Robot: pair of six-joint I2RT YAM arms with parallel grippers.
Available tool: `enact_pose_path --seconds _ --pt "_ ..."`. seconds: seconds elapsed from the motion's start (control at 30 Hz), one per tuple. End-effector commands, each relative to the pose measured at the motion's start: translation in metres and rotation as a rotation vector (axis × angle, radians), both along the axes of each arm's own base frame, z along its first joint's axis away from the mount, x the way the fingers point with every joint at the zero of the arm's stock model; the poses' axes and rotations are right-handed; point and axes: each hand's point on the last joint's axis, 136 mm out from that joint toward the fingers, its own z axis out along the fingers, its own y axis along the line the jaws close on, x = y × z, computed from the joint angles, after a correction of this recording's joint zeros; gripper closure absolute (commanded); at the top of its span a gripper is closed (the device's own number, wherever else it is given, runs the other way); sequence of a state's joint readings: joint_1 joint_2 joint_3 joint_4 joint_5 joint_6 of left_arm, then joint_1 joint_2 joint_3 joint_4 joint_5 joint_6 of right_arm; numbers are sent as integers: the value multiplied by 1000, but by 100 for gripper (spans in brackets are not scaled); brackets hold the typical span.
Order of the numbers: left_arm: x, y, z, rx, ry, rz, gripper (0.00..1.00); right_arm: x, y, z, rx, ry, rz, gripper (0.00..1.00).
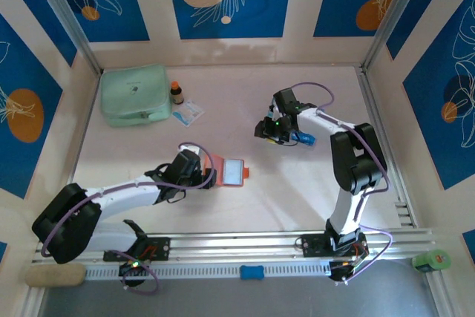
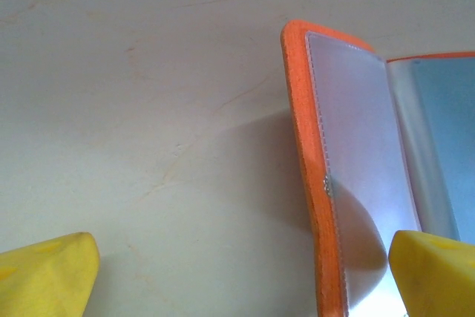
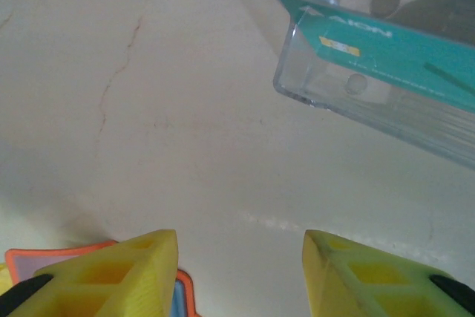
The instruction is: Put the credit cards into the card holder
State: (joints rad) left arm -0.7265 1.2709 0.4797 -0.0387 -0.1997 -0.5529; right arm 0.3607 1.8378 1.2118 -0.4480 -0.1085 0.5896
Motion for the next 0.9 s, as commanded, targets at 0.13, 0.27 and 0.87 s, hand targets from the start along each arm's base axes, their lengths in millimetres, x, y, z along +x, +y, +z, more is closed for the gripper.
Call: enact_pose_path --seconds 0.13,0.27,0.87 --pt "4 3 4 4 4 35 0 23 12 -3 34 -7 -2 52" --pt "5 3 5 3 2 38 0 40 8 -9 10 -17 -7 53" --pt "5 1 10 -12 -3 36 0 34 -35 75 -116 -214 153 56"
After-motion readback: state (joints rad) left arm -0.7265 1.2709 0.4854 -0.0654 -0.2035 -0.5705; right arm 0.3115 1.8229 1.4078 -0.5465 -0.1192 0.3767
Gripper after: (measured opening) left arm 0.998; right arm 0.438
